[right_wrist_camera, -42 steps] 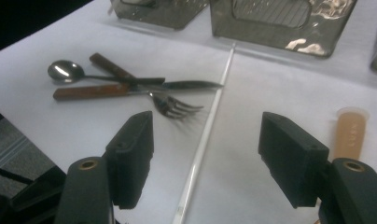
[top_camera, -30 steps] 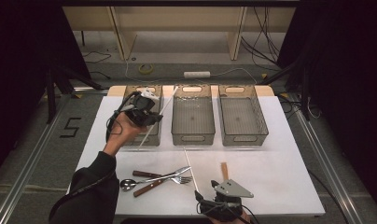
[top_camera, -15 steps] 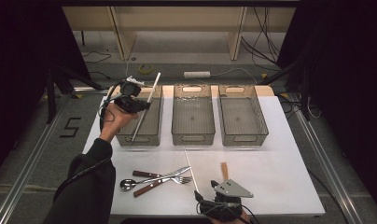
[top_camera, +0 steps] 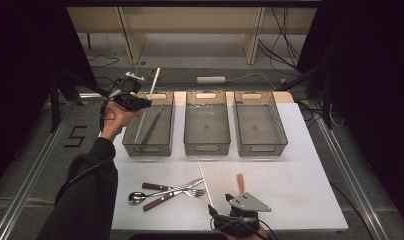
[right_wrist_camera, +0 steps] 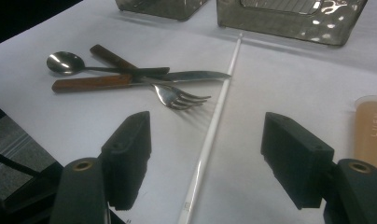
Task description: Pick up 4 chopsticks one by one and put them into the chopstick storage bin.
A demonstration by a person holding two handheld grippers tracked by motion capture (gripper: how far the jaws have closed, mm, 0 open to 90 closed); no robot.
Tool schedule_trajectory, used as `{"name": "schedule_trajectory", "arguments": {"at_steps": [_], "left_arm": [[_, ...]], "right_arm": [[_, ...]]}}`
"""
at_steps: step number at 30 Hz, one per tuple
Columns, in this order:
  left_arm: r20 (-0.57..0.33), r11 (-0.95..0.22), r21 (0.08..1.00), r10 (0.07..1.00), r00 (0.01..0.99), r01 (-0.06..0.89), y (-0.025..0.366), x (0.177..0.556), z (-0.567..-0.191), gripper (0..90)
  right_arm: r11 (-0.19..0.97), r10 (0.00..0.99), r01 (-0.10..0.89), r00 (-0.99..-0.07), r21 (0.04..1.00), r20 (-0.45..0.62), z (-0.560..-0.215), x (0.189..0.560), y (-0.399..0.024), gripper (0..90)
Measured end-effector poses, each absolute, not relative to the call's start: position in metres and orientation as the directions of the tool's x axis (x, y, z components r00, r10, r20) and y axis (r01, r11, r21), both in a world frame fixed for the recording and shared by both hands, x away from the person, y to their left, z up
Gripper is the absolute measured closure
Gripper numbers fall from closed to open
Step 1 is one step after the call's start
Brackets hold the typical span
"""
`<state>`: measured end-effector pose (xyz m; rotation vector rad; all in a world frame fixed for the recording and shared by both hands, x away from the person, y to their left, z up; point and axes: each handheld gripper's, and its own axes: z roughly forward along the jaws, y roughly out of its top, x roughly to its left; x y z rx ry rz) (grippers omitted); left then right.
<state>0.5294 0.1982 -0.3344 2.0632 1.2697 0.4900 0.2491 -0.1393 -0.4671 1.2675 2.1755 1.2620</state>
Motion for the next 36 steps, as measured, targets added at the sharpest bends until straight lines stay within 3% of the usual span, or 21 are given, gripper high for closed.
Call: {"name": "schedule_trajectory", "arguments": {"at_steps": [18,36], "left_arm": [[-0.016,-0.306,0.661,0.907,0.420,0.686,0.202,0.539,-0.384,83.5],[-0.014,-0.295,0.642,0.918,0.395,0.708,0.196,0.541,-0.408,80.2]], "right_arm": [[0.205,0.817,0.514,-0.559,0.833,0.144,-0.466,0.248,-0.138,32.2],[0.200,0.814,0.505,-0.563,0.839,0.145,-0.465,0.247,-0.138,32.1]]}}
